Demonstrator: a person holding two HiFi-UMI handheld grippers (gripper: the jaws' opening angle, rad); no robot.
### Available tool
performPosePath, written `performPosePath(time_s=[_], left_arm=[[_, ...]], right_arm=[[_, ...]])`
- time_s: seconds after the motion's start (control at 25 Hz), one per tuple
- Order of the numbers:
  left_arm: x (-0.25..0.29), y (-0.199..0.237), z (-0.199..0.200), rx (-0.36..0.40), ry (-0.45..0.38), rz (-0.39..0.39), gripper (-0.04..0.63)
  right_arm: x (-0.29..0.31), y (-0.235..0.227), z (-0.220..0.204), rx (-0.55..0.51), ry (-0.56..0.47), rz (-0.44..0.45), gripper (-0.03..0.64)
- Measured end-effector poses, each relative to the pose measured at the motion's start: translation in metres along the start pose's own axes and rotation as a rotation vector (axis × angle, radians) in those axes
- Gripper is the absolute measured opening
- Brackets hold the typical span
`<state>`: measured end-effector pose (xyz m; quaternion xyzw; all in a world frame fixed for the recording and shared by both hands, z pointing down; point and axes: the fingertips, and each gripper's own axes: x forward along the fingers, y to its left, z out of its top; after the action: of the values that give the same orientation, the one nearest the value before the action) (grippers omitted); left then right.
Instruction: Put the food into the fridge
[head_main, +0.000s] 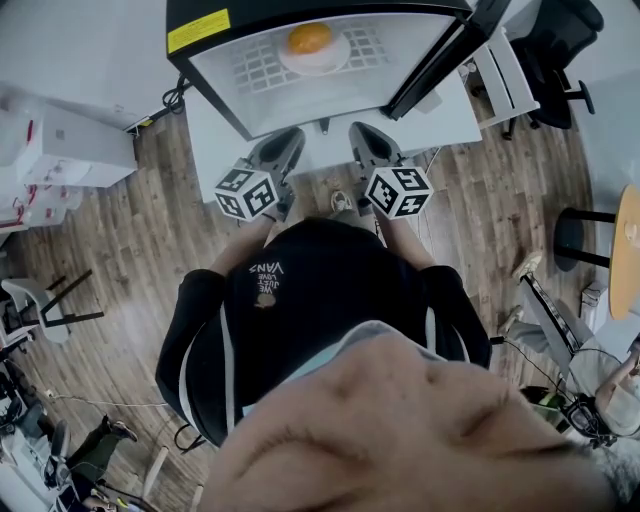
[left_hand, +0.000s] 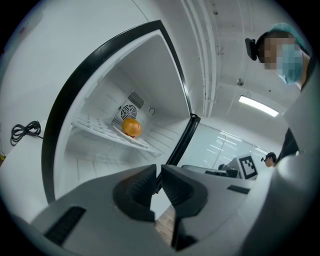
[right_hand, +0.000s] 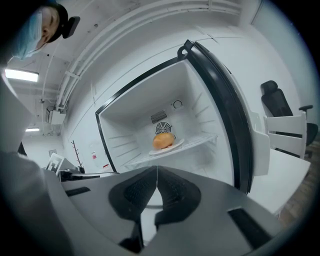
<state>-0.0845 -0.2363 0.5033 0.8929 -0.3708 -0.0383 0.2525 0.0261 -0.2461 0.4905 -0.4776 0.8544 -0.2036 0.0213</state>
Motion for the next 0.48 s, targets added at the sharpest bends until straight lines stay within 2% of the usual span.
performPosePath(time_s=[0.48], left_arm=[[-0.013, 0.001, -0.005, 0.004, -0.001, -0.009, 0.040]], right_arm=[[-0.005, 0.009, -0.007, -0.009, -0.009, -0.019, 0.012]])
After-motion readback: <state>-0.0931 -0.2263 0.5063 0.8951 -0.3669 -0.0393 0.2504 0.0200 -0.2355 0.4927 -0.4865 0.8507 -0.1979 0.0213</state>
